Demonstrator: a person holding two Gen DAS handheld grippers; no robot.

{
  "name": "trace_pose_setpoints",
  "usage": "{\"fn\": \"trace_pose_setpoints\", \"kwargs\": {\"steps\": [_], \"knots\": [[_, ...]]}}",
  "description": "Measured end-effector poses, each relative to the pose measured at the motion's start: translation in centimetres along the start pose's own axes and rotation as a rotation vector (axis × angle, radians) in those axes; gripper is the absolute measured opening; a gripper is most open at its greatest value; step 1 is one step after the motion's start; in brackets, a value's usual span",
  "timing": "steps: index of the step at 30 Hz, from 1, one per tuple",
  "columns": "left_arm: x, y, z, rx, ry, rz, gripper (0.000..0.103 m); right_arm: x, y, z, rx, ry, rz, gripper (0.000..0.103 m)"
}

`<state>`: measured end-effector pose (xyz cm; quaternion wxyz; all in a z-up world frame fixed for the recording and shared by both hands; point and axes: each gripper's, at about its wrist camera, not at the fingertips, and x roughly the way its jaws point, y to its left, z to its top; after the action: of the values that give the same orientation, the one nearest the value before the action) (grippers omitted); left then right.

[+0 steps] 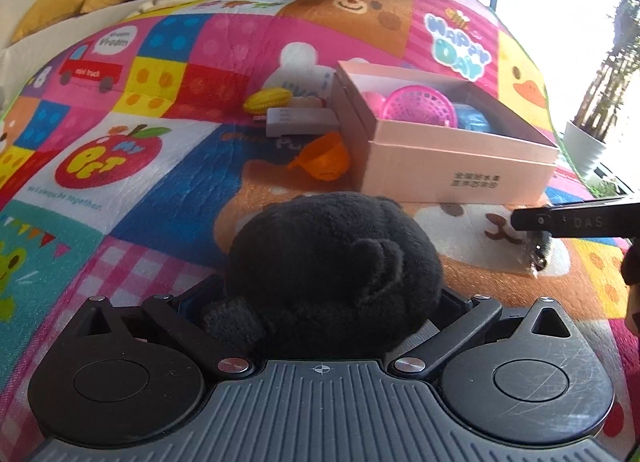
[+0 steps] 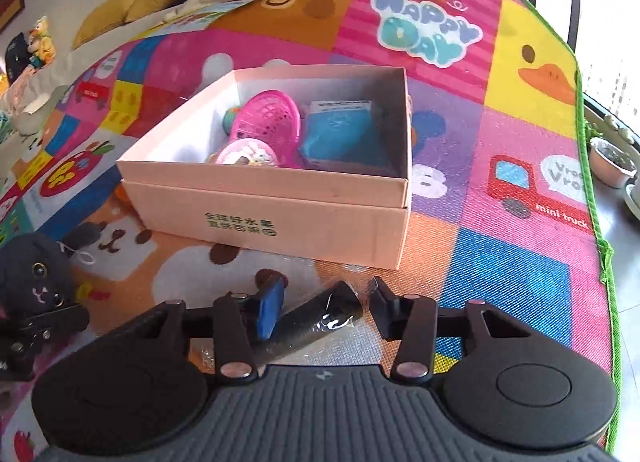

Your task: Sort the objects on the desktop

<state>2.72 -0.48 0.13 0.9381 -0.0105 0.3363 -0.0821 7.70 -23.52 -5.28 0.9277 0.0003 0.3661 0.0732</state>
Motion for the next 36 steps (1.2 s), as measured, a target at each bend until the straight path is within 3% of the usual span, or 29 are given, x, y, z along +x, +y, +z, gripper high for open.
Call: {"fn": "trace_pose_setpoints", "kwargs": {"steps": [4,6,8,9,11,13,15,19,22,24,26,30,32,36], "knots": [[-1.1,-1.6,-0.7,0.125,-0.062,-0.105,0.103,-1.9,-0.6,-1.5,0.016,0.018,0.003,0.046],[-1.1,-2.4,-0.8,0.167,-0.066,-0.094,0.103,-3.7,-1.1,-2.6,0.031,0.036,0.045,0.054],[-0.9,-2.6,-0.7,0.175,-0.052,-0.080,0.103,-5.8,-1.1,-3.8,0.017,-0.010,0.058,0.069],[-0.7,-2.5,-0.7,0.166,-0.044,-0.076,0.103,-6.7,-0.8,-4.3,-0.021,-0.048,0.042,0.072],[-0.5,-2.1,-0.5,0.140,-0.026,-0.070,0.103,-7.6,-0.2,-4.8,-0.101,-0.100,0.009,0.087],[-0.4,-1.7,-0.4,0.112,-0.019,-0.059,0.103,-7.3,-0.1,-4.6,-0.112,-0.080,0.032,0.094],[-0.4,-1.3,-0.4,0.087,-0.021,-0.055,0.103,-6.6,0.2,-4.6,-0.114,-0.029,0.090,0.094],[-0.1,-0.3,-0.2,0.029,0.002,-0.056,0.103,-6.4,2.2,-5.9,-0.192,-0.012,0.113,0.094],[-0.1,-0.2,-0.2,0.022,0.002,-0.058,0.103,-7.3,2.5,-6.5,-0.150,0.002,0.295,0.095],[-0.1,-0.2,-0.2,0.023,0.002,-0.058,0.103,-7.8,3.1,-6.8,-0.158,-0.008,0.348,0.095],[-0.1,-0.3,-0.2,0.020,0.003,-0.059,0.103,-8.2,3.4,-6.7,-0.187,-0.043,0.314,0.095],[-0.1,-0.2,-0.2,0.020,0.003,-0.059,0.103,-8.6,3.5,-6.5,-0.306,-0.143,0.096,0.101],[-0.1,-0.2,-0.2,0.019,0.002,-0.060,0.103,-8.2,3.6,-6.8,-0.386,-0.165,0.028,0.103],[-0.1,-0.2,-0.2,0.021,0.003,-0.059,0.103,-6.4,2.9,-6.2,-0.380,-0.089,0.099,0.103]]}}
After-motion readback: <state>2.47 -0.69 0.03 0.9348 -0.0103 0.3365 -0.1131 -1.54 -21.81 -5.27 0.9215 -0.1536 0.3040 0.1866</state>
